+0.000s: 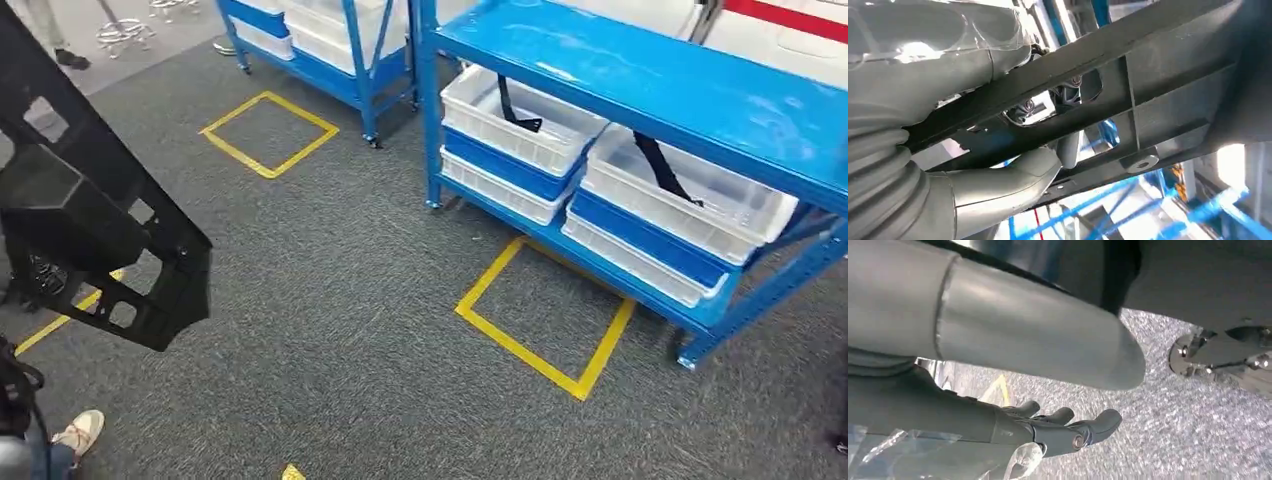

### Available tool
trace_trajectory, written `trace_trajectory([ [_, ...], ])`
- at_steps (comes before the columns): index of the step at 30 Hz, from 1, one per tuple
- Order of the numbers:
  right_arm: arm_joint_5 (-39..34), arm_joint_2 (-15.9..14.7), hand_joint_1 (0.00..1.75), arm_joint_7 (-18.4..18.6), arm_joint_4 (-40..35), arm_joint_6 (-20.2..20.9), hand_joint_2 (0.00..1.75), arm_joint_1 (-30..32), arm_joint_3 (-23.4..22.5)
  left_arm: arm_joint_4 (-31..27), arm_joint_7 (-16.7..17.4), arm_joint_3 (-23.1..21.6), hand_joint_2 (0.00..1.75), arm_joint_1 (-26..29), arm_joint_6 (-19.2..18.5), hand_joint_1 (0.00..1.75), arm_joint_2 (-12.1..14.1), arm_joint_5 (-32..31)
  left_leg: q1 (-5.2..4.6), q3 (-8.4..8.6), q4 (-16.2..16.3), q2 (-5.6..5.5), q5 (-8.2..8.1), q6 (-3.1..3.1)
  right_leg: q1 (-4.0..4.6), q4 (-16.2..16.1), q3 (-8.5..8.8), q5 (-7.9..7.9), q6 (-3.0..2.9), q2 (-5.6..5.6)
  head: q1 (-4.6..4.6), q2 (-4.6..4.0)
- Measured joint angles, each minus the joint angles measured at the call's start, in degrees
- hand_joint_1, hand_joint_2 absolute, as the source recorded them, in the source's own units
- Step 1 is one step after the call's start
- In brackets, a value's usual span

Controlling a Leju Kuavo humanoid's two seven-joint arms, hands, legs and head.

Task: Take the parts from the cabinet and place them on the table.

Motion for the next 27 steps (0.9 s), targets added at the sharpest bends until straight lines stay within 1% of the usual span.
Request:
trace_trajectory([
  [1, 0.0, 0.0, 0.0, 0.2, 0.0, 0.0, 0.0, -0.1, 0.0, 0.0, 0.4, 0.2, 1.75, 0.2, 0.2, 1.75, 0.0, 0.1, 0.09, -0.27, 0.1, -1.4, 0.21, 0.85, -0.04, -0.1, 0.08, -0.06, 0.31, -0.57, 0.35, 0.0],
  [2, -0.1, 0.0, 0.0, 0.2, 0.0, 0.0, 0.0, -0.1, 0.0, 0.1, 0.4, 0.3, 1.75, 0.4, 0.4, 1.75, 0.0, 0.1, 0.0, -0.47, 0.1, -1.86, 0.19, 1.17, -0.02, -0.3, 0.26, -0.09, 0.55, -1.1, 0.35, 0.0],
  [3, -0.1, 0.0, 0.0, 0.2, 0.0, 0.0, 0.0, -0.1, 0.0, 0.2, 0.4, 0.3, 1.75, 0.6, 0.5, 1.75, 0.0, 0.2, -0.26, -0.73, 0.2, -2.69, 0.24, 1.52, -0.02, -0.5, 0.43, -0.06, 0.77, -1.89, 0.35, 0.0],
  [4, -0.2, 0.0, 0.0, 0.2, 0.0, 0.0, 0.0, -0.2, 0.0, 0.2, 0.4, 0.3, 1.75, 0.6, 0.6, 1.75, 0.0, 0.3, -0.09, -0.78, -0.1, -3.46, 0.48, 2.03, -0.16, -0.5, 0.55, -0.26, 1.14, -2.62, 0.37, 0.0],
  [5, -0.2, -0.1, 0.0, 0.2, 0.0, 0.0, 0.0, -0.2, 0.0, 0.2, 0.3, 0.4, 1.75, 0.6, 0.8, 1.75, 0.0, 0.5, 0.15, -0.68, -0.2, -4.25, 0.7, 2.43, -0.62, 0.2, 0.44, -1.12, 1.56, -0.55, 0.37, 0.0],
  [6, -0.3, -0.1, 0.0, 0.2, 0.0, 0.0, 0.0, -0.1, 0.0, 0.2, 0.2, 0.5, 1.75, 0.4, 1.0, 1.75, 0.0, 0.6, 0.12, -0.76, -0.2, -4.87, 0.75, 2.78, -0.62, 2.8, -0.66, -2.99, 1.52, 2.27, 0.42, 0.0],
  [7, -0.5, -0.1, 0.0, 0.2, 0.0, 0.1, 0.0, 0.0, 0.0, 0.2, 0.0, 0.5, 1.75, 0.4, 1.1, 1.75, 0.0, 0.6, 0.05, -0.82, -0.2, -5.46, 0.83, 3.43, -0.62, 8.0, -3.12, -5.73, 1.36, 3.86, 0.53, 0.0],
  [8, -0.5, -0.1, 0.0, 0.2, 0.0, 0.1, 0.0, 0.0, 0.0, 0.3, 0.0, 0.5, 1.75, 0.5, 1.1, 1.75, 0.0, 0.6, 0.0, -0.84, -0.2, -6.19, 0.8, 3.49, -0.49, 13.1, -5.64, -7.78, 1.3, 4.51, 0.55, 0.0],
  [9, -0.5, -0.2, 0.0, 0.2, 0.0, 0.1, 0.0, 0.1, 0.0, 0.3, 0.0, 0.5, 1.75, 0.5, 1.3, 1.75, 0.0, 0.7, -0.16, -0.86, -0.1, -7.04, 0.8, 3.54, -0.44, 17.6, -8.01, -9.13, 1.28, 4.75, 0.55, 0.0],
  [10, -0.5, -0.2, 0.0, 0.2, 0.0, 0.1, 0.0, 0.1, 0.0, 0.4, 0.0, 0.5, 1.75, 0.5, 1.4, 1.75, 0.0, 0.7, -0.28, -0.85, -0.1, -7.89, 0.81, 3.6, -0.44, 19.6, -9.31, -9.04, 1.21, 4.78, 0.55, 0.0],
  [11, -0.5, -0.2, 0.0, 0.1, 0.0, 0.1, 0.0, 0.1, 0.0, 0.4, 0.0, 0.5, 1.75, 0.6, 1.5, 1.75, 0.0, 0.6, -0.35, -0.8, -0.1, -8.82, 0.81, 3.6, -0.44, 18.6, -9.23, -7.6, 1.09, 4.84, 0.55, 0.0],
  [12, -0.5, -0.2, 0.0, 0.1, 0.0, 0.1, 0.0, 0.1, 0.0, 0.4, 0.1, 0.5, 1.75, 0.6, 1.7, 1.75, 0.0, -0.2, -0.4, -0.74, -0.1, -9.78, 0.82, 3.59, -0.44, 14.9, -7.86, -5.02, 0.82, 5.06, 0.55, 0.0],
  [13, -0.5, -0.2, 0.0, 0.1, 0.0, 0.1, 0.0, 0.2, 0.0, 0.4, 0.3, 0.5, 1.75, 0.6, 1.9, 1.75, 0.0, -1.4, -0.43, -0.64, -0.1, -10.71, 0.82, 3.58, -0.41, 9.4, -5.6, -1.92, 0.44, 5.91, 0.55, 0.0],
  [14, -0.5, -0.2, 0.0, 0.0, 0.0, 0.0, 0.0, 0.2, 0.0, 0.4, 0.5, 0.6, 1.75, 0.6, 1.9, 1.75, 0.0, -2.1, -0.45, -0.55, -0.1, -11.51, 0.83, 3.55, -0.37, 4.3, -3.42, 0.62, -0.06, 7.63, 0.55, 0.0],
  [15, -0.5, -0.5, 0.0, 0.0, 0.0, 0.0, 0.0, 0.4, 0.0, 0.4, 0.8, 0.6, 1.75, 0.6, 1.8, 1.75, 0.0, -2.4, -0.28, -0.74, 0.0, -12.08, 0.82, 3.46, -0.44, 1.3, -2.36, 1.26, -0.66, 11.11, 0.55, 0.0],
  [16, -0.5, -0.5, 0.0, 0.0, 0.1, 0.0, 0.0, 0.3, 0.0, 0.5, 1.1, 0.6, 1.75, 0.5, 1.8, 1.75, 0.0, -2.5, -0.8, -1.04, 0.2, -12.96, 0.82, 3.13, -0.62, 0.6, -2.18, 1.33, -0.33, 10.51, 0.53, 0.0],
  [17, -0.5, -0.5, 0.0, -0.1, 0.1, 0.0, 0.0, 0.2, 0.0, 0.6, 1.3, 0.6, 1.75, 0.6, 1.9, 1.75, 0.0, -2.5, -0.23, -1.29, 0.1, -13.35, 1.01, 2.76, -0.33, 0.7, -2.16, 1.32, -0.22, 9.6, 0.57, 0.0],
  [18, -0.6, -0.4, 0.0, -0.1, 0.0, 0.0, 0.0, 0.0, 0.0, 0.7, 1.3, 0.7, 1.75, 0.6, 1.9, 1.75, 0.0, -2.5, -0.2, -1.36, 0.0, -14.13, 1.17, 2.38, -0.18, 0.7, -2.14, 1.33, -0.25, 9.02, 0.57, 0.0],
  [19, -0.6, -0.4, 0.0, -0.1, 0.0, 0.0, 0.0, -0.1, 0.0, 0.7, 1.3, 0.8, 1.75, 0.6, 2.1, 1.75, 0.0, -2.5, -0.12, -1.55, -0.1, -14.92, 1.37, 1.98, -0.29, 0.5, -2.01, 1.54, -0.47, 8.19, 0.57, 0.0],
  [20, -0.6, -0.3, 0.0, -0.1, 0.0, 0.0, 0.0, -0.2, 0.0, 0.7, 1.3, 0.9, 1.75, 0.7, 2.2, 1.75, 0.0, -2.5, -0.04, -1.86, 0.6, -12.77, 0.91, 1.93, -0.65, 0.0, -1.83, 1.84, -0.81, 7.24, 0.55, 0.0],
  [21, -0.6, -0.3, 0.0, -0.1, 0.0, 0.0, 0.0, -0.1, 0.0, 0.7, 1.3, 0.9, 1.75, 0.4, 2.3, 1.75, 0.0, -2.5, -0.49, -2.66, 2.4, -9.59, -0.41, 1.59, -0.62, 0.0, -1.73, 1.81, -0.87, 6.62, 0.42, 0.0],
  [22, -0.5, -0.3, 0.0, -0.1, 0.0, 0.0, 0.0, 0.0, 0.0, 0.7, 1.3, 0.9, 1.75, 0.4, 2.4, 1.75, 0.0, -2.5, -0.41, -4.46, 6.1, -8.08, -2.55, 1.2, -0.58, 0.0, -1.7, 1.75, -1.09, 5.84, 0.37, 0.0],
  [23, -0.5, -0.3, 0.0, -0.1, 0.0, 0.0, 0.0, 0.1, 0.0, 0.7, 1.3, 0.9, 1.75, 0.6, 2.6, 1.75, 0.0, -2.6, -0.24, -7.08, 11.6, -7.38, -5.06, 0.84, -0.47, 0.0, -1.72, 1.7, -1.16, 5.05, 0.37, 0.0],
  [24, -0.5, -0.3, 0.0, 0.0, 0.0, 0.0, 0.0, 0.1, 0.0, 0.8, 1.3, 0.9, 1.75, 0.8, 2.8, 1.75, 0.0, -2.8, -0.11, -9.31, 16.3, -7.24, -6.75, 0.56, -0.47, 0.0, -1.76, 1.62, -1.23, 4.21, 0.37, 0.0],
  [25, -0.5, -0.3, 0.0, 0.0, 0.0, 0.0, 0.0, 0.2, 0.0, 0.8, 1.3, 0.9, 1.75, 0.9, 2.9, 1.75, 0.0, -3.1, 0.08, -10.75, 19.3, -7.17, -7.3, 0.35, -0.48, 0.0, -1.76, 1.56, -1.23, 3.45, 0.35, 0.0],
  [26, -0.5, -0.3, 0.0, 0.1, 0.0, 0.0, 0.0, 0.1, 0.0, 0.8, 1.4, 0.9, 1.75, 0.9, 3.0, 1.75, 0.0, -3.3, 0.33, -10.68, 18.9, -7.02, -6.45, 0.16, -0.51, 0.0, -1.7, 1.48, -1.2, 2.67, 0.35, 0.0],
  [27, -0.5, -0.3, 0.0, 0.1, 0.0, 0.0, 0.0, 0.1, 0.0, 0.8, 1.4, 0.9, 1.75, 0.9, 3.0, 1.75, 0.0, -3.4, 0.58, -9.15, 16.0, -6.71, -4.74, -0.07, -0.55, 0.1, -1.59, 1.34, -1.09, 2.0, 0.35, 0.0],
])
